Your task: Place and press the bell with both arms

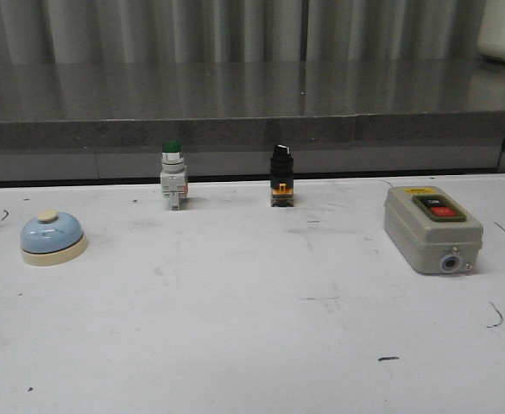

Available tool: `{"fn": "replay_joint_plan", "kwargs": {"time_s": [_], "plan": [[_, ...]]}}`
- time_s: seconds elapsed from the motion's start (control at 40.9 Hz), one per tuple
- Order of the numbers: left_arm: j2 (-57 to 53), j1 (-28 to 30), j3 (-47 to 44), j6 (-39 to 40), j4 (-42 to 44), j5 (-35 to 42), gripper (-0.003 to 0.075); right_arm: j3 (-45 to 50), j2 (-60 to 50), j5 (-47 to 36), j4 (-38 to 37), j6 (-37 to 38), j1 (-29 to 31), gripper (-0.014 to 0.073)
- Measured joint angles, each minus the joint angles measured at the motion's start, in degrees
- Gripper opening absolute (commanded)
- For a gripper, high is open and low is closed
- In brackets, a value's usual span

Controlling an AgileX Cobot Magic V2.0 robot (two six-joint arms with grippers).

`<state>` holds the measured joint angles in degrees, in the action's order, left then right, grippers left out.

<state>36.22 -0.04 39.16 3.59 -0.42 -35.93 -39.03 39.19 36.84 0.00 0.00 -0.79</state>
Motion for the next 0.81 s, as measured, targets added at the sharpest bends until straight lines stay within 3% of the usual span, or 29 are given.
{"fn": "replay_joint_plan", "kwargs": {"time_s": [0.098,0.171,0.269,0.318,0.587,0.807], "plan": [[0.00,0.00,0.00,0.00,-0.24,0.00,0.0193,0.00,0.13,0.00,-0.31,-1.72,0.00,0.0412],[0.00,0.00,0.00,0.00,-0.24,0.00,0.0312,0.00,0.13,0.00,-0.40,-2.11,0.00,0.0519],[0.00,0.00,0.00,0.00,-0.38,0.10,0.0447,0.00,0.13,0.00,-0.40,-2.24,0.00,0.0561],[0.00,0.00,0.00,0.00,-0.38,0.10,0.0478,0.00,0.13,0.00,-0.40,-2.24,0.00,0.0561],[0.00,-0.27,0.00,0.00,-0.46,0.10,0.0481,0.00,0.13,0.00,-0.40,-2.24,0.00,0.0561],[0.00,-6.38,0.00,-0.79,-0.36,0.10,0.0481,0.00,0.13,0.00,-0.40,-2.36,0.00,0.0561]]}}
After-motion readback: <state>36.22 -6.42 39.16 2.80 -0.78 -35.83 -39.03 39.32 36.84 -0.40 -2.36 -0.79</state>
